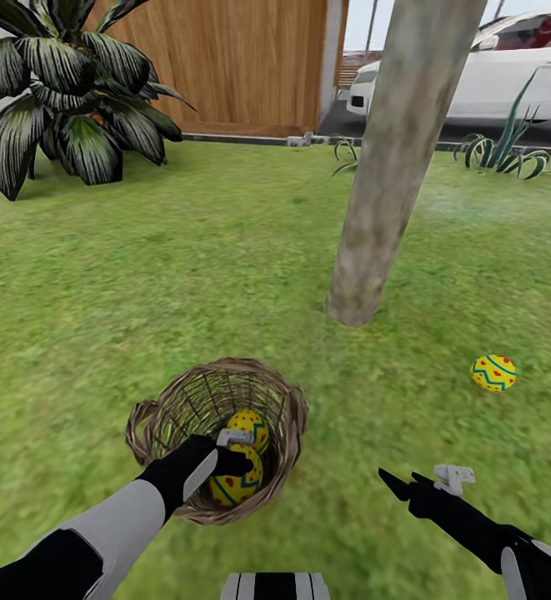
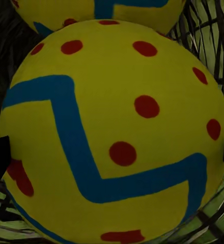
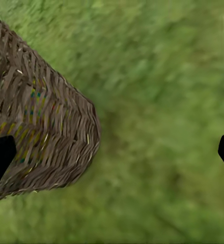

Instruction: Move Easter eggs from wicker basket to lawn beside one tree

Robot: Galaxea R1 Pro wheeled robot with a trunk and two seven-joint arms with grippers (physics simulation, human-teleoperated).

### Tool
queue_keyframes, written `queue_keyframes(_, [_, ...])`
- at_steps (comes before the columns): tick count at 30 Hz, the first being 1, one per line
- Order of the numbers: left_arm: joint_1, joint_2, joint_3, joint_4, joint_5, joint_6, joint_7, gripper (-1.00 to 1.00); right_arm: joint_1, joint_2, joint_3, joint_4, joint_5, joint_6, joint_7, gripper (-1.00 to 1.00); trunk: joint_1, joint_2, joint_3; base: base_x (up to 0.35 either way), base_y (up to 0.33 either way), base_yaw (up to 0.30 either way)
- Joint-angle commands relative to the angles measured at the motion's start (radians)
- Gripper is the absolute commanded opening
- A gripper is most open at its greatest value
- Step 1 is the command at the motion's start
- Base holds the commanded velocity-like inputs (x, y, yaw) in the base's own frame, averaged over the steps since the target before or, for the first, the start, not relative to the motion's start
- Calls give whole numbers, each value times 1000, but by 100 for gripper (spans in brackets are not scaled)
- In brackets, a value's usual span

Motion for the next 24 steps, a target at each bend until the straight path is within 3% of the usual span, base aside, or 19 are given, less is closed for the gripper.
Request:
queue_keyframes(1, [-1, 1, -4, -1, 1, 10, 2, -100, -1, 1, -3, -1, -2, 8, 4, 100, 0, 0, -1, 0, 0, 0])
queue_keyframes(15, [-1, -1, -7, -1, -1, 31, 1, -100, -1, 1, -2, 1, -2, 8, 4, 100, -3, 1, 23, 0, 0, 0])
queue_keyframes(24, [-1, -1, -8, -1, -1, 64, 8, -100, -1, 1, -2, 1, -2, 8, 4, 100, -7, 3, 57, 0, 0, 0])
